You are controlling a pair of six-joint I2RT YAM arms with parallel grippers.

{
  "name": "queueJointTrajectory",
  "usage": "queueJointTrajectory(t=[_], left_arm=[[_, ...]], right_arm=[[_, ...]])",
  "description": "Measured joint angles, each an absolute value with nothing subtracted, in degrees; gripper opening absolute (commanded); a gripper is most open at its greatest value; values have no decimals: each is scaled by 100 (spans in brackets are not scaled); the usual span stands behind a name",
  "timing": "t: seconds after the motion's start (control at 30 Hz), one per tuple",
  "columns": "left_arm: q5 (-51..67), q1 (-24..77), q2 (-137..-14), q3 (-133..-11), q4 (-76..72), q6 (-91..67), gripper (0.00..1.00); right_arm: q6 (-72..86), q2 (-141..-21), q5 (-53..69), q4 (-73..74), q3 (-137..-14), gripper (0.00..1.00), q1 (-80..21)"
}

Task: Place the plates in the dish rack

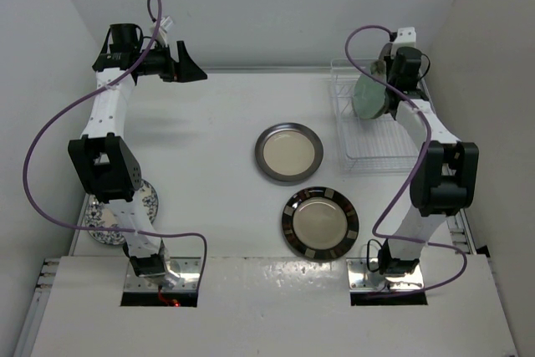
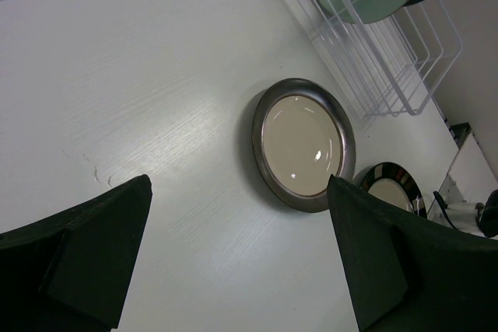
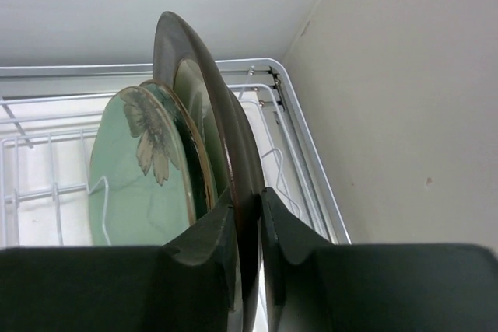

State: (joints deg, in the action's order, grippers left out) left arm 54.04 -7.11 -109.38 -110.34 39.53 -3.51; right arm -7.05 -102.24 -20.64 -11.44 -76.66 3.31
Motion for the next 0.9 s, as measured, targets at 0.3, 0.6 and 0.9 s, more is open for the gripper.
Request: queueJointTrajectory(t=[0.3, 0.6, 0.9], left_arm=[[5417, -711, -10938, -11034, 3951, -351, 100], [5426, -711, -10938, -11034, 3951, -351, 100], [5457, -711, -10938, -11034, 3951, -351, 100]], right_arm=[[-744, -10110, -2185, -1194, -7542, 6, 469], [-622, -10110, -2003, -1092, -7581, 0, 561], [-722, -10077, -1800, -1157, -7505, 0, 545]])
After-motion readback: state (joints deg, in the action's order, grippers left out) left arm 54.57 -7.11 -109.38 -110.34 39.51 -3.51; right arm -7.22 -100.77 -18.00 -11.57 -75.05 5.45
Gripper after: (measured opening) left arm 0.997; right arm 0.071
